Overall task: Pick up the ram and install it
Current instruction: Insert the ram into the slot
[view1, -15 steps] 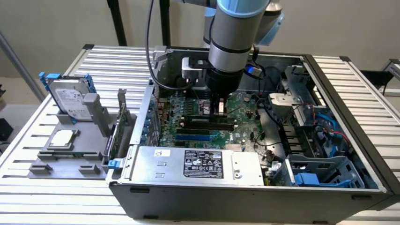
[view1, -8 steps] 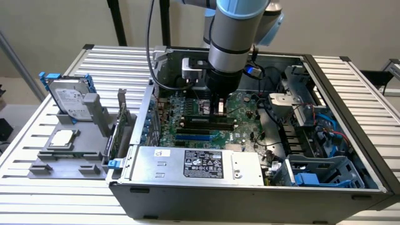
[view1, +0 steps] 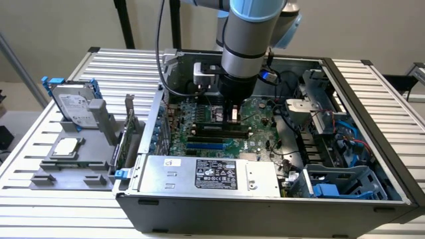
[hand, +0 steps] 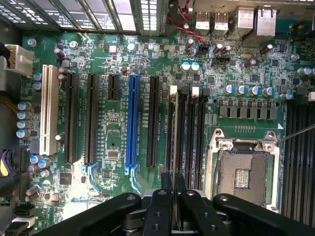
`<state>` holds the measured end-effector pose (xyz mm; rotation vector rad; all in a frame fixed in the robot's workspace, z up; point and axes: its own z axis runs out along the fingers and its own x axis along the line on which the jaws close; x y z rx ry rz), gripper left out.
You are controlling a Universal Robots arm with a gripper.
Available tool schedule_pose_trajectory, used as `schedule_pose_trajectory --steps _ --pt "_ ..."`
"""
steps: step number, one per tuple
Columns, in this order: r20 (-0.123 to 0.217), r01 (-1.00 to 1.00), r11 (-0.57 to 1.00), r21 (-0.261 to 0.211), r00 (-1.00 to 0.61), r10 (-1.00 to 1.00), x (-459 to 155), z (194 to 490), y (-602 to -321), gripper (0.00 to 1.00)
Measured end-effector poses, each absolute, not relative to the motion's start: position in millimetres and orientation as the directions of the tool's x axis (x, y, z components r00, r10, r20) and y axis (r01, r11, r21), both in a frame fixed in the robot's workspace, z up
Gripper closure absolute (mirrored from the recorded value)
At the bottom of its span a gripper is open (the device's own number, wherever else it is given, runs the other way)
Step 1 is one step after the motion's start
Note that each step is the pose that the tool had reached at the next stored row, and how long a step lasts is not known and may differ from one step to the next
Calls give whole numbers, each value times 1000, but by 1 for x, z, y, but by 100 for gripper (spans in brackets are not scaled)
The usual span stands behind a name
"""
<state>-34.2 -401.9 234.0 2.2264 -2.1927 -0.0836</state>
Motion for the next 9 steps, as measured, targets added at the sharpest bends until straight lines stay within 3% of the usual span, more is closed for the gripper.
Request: schedule_pose_trajectory --steps 9 --pt "-24 -999 -16 49 15 -1000 -33 231 -402 86"
